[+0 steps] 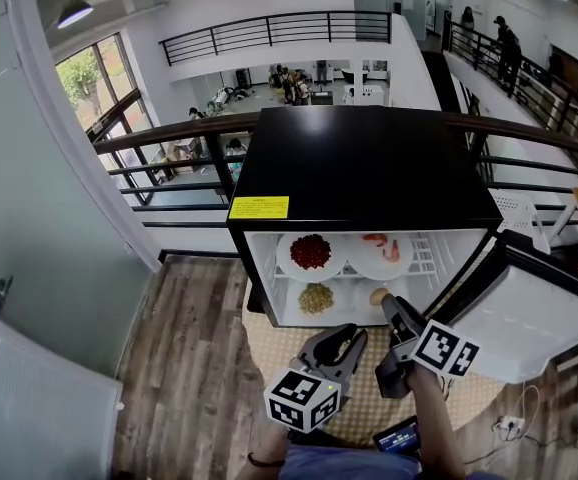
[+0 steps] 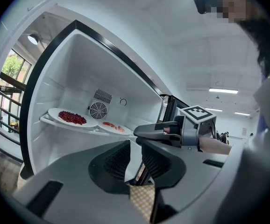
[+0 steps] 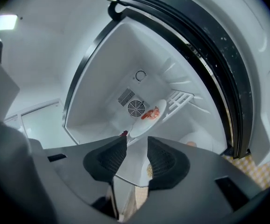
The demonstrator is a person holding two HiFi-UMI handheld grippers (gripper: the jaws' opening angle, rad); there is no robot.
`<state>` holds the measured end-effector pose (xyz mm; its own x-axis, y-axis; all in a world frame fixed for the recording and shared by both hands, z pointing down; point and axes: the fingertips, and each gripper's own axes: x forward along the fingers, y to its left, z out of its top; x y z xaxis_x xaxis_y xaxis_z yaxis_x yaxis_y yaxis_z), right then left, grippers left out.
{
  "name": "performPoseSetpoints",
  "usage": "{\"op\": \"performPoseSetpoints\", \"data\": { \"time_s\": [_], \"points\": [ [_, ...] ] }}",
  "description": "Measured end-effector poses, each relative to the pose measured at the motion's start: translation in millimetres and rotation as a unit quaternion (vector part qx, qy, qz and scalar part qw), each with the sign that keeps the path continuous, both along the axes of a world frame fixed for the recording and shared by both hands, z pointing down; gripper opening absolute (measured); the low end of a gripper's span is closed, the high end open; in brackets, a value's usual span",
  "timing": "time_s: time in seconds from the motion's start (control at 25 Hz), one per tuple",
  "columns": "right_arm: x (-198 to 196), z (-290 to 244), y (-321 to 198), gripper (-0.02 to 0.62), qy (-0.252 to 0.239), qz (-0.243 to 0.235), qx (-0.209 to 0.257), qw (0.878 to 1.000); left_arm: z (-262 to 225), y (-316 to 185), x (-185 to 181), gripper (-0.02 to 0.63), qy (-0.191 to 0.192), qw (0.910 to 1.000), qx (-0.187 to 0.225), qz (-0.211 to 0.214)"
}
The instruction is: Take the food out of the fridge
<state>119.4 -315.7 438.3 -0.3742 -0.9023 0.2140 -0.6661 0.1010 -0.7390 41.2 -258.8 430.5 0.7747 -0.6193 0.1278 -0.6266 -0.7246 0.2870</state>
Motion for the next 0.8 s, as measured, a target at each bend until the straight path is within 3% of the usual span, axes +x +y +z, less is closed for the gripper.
{"op": "performPoseSetpoints", "data": {
  "time_s": [0.4, 0.8],
  "points": [
    [0, 11, -57, 0.183, -0.092, 0.065, -0.044, 0.993, -5, -29, -14, 0.071, 0.004, 0.9998, 0.008, 0.017],
    [2, 31, -84, 0.198, -0.102, 0.104, -0.077, 0.986, -2, -43, -21, 0.071, 0.008, 0.9995, 0.006, 0.028]
  ]
}}
